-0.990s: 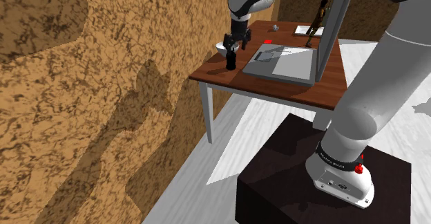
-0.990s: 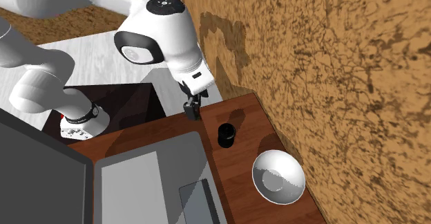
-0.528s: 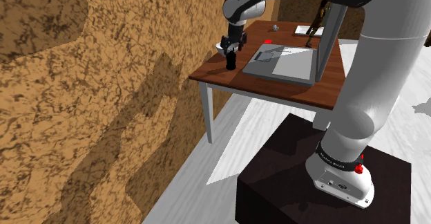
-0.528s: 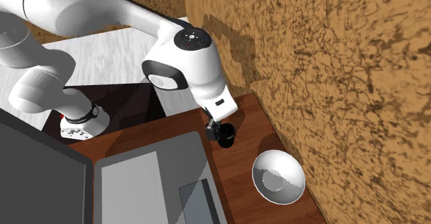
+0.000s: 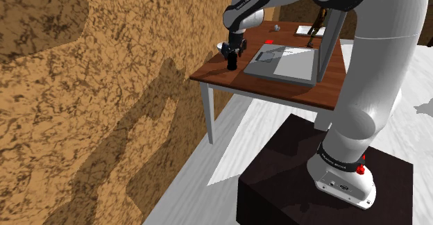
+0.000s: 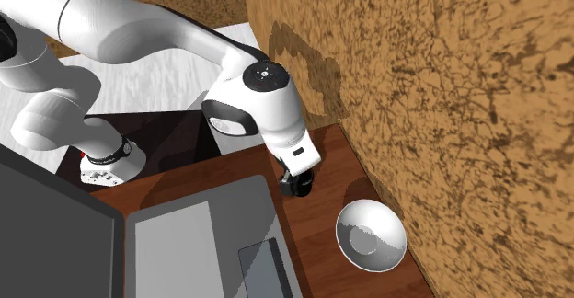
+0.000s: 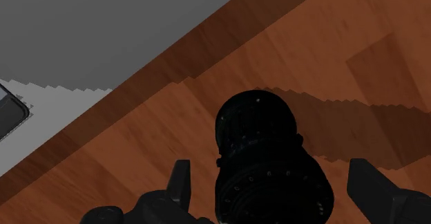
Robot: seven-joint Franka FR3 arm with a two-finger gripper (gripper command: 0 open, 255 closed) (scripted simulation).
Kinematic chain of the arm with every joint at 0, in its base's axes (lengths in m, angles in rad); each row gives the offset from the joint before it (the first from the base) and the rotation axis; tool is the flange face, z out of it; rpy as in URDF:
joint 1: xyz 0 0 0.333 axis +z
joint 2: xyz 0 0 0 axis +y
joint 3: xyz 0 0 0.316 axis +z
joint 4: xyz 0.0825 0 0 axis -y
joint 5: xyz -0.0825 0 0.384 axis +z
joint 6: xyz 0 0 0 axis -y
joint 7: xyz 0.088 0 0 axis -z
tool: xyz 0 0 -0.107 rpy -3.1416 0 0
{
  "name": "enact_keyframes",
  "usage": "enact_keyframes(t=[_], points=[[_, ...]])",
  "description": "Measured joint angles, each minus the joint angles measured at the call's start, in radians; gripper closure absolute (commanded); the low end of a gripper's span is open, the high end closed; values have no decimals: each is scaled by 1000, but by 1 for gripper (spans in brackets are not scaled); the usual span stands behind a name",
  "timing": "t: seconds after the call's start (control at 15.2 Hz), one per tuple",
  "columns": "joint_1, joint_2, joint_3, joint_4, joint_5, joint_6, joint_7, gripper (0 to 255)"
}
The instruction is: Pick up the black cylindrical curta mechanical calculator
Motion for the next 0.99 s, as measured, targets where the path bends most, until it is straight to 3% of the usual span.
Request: enact_keyframes(t=[0.07, 0.99], points=[[-1, 3, 0, -2, 1, 5, -1, 255], [1, -10, -1, 15, -3, -24, 2, 255]])
